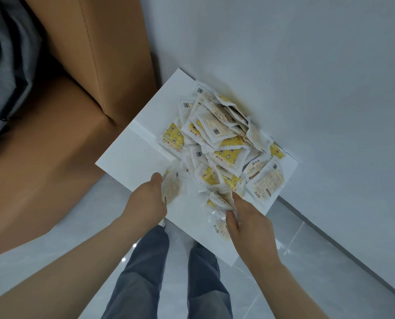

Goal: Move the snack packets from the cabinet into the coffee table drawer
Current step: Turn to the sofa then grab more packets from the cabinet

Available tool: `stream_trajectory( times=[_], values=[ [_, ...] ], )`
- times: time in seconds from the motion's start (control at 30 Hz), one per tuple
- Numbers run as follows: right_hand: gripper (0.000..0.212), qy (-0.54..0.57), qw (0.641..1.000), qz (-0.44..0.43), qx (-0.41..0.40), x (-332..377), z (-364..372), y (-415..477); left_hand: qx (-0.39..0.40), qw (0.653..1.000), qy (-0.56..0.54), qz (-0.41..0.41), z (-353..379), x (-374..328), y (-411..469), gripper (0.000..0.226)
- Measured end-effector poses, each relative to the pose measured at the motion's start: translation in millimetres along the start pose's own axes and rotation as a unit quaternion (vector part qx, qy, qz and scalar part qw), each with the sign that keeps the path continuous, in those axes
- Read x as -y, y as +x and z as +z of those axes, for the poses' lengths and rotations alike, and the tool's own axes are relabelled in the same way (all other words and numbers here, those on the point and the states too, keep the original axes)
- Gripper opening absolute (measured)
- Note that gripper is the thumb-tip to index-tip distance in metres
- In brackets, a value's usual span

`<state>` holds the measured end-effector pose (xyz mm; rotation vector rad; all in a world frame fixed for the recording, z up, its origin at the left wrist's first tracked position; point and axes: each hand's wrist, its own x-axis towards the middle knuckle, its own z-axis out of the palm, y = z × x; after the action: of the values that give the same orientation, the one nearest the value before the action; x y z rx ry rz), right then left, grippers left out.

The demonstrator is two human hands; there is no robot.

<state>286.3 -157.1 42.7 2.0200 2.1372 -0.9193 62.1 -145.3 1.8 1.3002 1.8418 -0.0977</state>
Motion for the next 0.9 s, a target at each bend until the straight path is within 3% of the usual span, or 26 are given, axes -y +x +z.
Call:
stream_trajectory(
  times=[0.17,0.57,0.9],
  values=[
    [0.045,-0.031,0.997,0.019,0.074,-7,12,4,-0.016,0.999,0.045,0.022,18,-16,-3,0.034],
    [0.035,-0.047,0.995,-0.032,0.082,-13,40,12,-0.091,0.995,0.023,0.021,43,-11,1,0.018],
    [0.037,-0.007,0.996,-0.012,0.083,-8,26,0,-0.112,0.994,-0.011,0.012,33,-6,-17,0.022]
  ],
)
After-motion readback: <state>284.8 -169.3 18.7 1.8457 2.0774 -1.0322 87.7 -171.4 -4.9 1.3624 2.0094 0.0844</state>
